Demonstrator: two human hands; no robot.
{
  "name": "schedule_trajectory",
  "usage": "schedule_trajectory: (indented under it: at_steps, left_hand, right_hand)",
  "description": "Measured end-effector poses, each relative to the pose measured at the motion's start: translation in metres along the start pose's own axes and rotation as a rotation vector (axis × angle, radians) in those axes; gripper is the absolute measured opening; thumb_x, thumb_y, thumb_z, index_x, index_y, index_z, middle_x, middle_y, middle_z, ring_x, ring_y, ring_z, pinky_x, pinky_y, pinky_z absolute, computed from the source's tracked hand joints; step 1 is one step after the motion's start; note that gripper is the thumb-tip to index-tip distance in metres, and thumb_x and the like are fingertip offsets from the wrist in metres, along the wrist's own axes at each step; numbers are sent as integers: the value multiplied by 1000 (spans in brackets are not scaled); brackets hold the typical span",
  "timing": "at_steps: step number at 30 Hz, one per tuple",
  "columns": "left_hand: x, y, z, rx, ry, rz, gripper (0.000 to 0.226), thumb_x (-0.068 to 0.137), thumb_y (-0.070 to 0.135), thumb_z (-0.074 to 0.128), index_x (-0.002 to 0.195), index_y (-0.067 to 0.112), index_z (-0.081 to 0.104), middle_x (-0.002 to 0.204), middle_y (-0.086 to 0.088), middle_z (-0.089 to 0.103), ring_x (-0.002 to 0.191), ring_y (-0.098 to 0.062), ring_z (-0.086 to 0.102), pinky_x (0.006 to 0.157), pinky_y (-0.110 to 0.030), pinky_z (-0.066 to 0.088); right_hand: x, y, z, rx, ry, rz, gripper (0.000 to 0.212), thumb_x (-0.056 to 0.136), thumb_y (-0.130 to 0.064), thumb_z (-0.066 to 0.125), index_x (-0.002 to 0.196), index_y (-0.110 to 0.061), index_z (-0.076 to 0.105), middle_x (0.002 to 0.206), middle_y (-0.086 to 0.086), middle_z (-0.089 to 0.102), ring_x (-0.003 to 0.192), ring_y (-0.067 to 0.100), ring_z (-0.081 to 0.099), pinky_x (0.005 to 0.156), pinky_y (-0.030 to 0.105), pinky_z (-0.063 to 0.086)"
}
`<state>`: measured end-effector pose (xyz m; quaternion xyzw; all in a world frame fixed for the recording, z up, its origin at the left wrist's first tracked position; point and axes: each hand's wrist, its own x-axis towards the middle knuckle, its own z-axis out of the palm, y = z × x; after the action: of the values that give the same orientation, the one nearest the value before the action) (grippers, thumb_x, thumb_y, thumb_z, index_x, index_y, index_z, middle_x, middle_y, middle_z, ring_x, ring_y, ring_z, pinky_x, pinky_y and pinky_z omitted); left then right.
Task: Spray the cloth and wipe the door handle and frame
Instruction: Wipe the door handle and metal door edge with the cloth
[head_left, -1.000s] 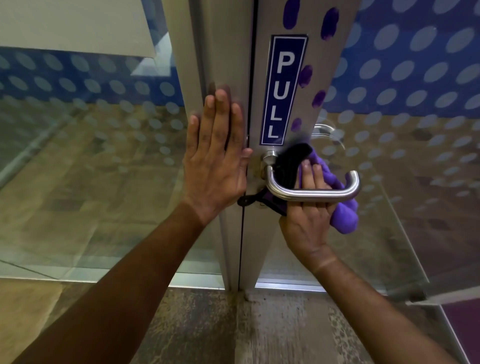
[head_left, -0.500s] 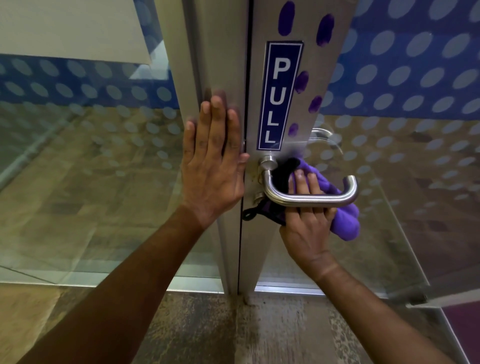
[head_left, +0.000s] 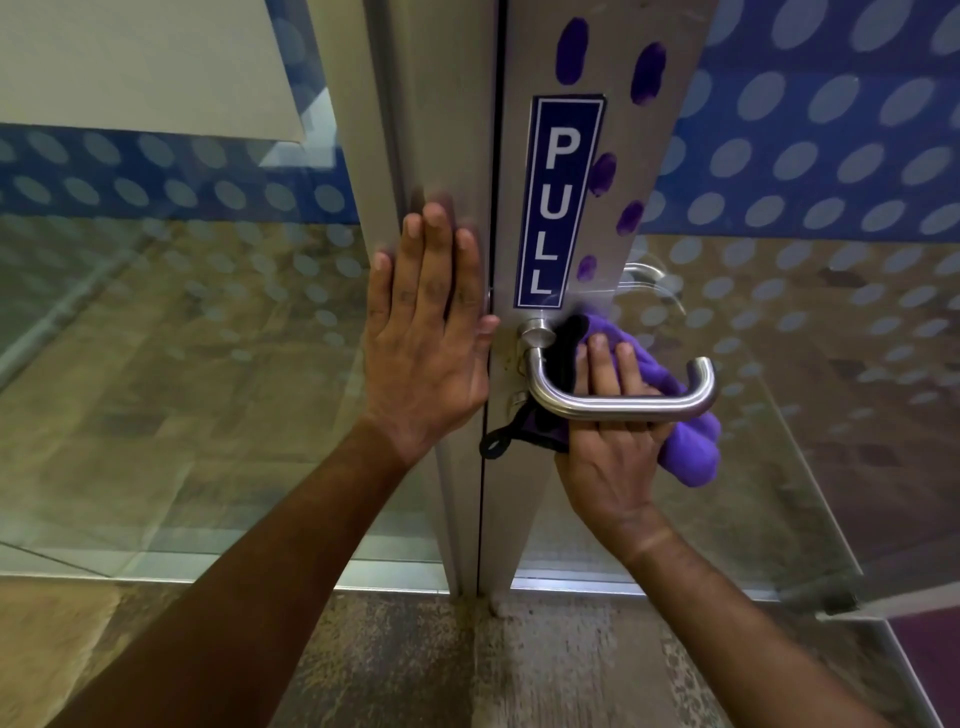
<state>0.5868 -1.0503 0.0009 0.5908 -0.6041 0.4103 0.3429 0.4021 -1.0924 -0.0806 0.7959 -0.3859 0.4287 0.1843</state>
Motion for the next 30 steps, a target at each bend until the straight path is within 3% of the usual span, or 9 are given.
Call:
schedule_trajectory:
  at_steps: [3,5,8,12,16,22,27,30]
  left_hand:
    - [0,-1,1,-1,7,2,66,105,33,24,154,13,-17,160,-2,-33,151,-19,-22,124,-39,-11]
    - [1,0,-1,-8,-5,-9,67,105,33,24,154,14,-17,160,-2,-33,151,-19,-23,124,-39,-11]
    - [0,-1,-1,-9,-17,1,68,105,34,26,153,14,-19,159,-2,-34,150,-19,-24,124,-39,-12]
    - [0,-1,-2,-12,-29,-3,67,106,34,24,153,14,-19,159,-2,-35,150,-19,-25,123,-39,-13]
    - [0,-1,-2,-12,-20,0,67,106,33,25,153,13,-18,159,-3,-34,150,-19,-23,124,-39,-11]
    - [2,0,-5,-12,-54,-12,69,106,34,24,152,15,-24,157,-1,-39,149,-17,-27,123,-38,-14]
    - [1,1,-4,-25,-39,-8,68,106,34,25,152,14,-21,158,-2,-36,150,-18,-25,123,-38,-13]
    - [2,0,-5,-16,-38,-7,67,106,34,24,153,14,-20,159,-2,-35,150,-18,-25,124,-39,-12]
  right_hand:
    - [11,0,3,-10,-5,52,80,87,-11,67,152,-14,20,156,3,23,146,22,17,108,55,28]
    - [1,7,2,-32,-9,-21,70,92,-8,57,153,-13,22,157,3,26,147,23,20,112,50,20]
    - [-19,24,-7,-56,-63,-218,60,96,-7,42,153,-17,26,160,3,26,148,21,21,99,47,28]
    - [-1,21,-9,-39,-45,-155,50,104,-14,30,153,-17,25,160,1,22,149,21,16,105,52,25]
    - [20,14,-10,-14,-10,-130,53,100,-12,40,151,-14,26,155,3,26,143,29,26,102,47,27]
    - [-1,37,-30,-91,-180,-352,60,90,-8,44,148,-18,32,155,2,27,144,23,24,102,53,26]
    - [22,12,-23,-30,-64,-139,43,103,-14,29,146,-11,32,154,5,31,138,30,30,98,48,31]
    - [21,14,-20,-63,-55,-147,47,99,-12,36,146,-10,34,156,4,30,140,29,30,102,48,27]
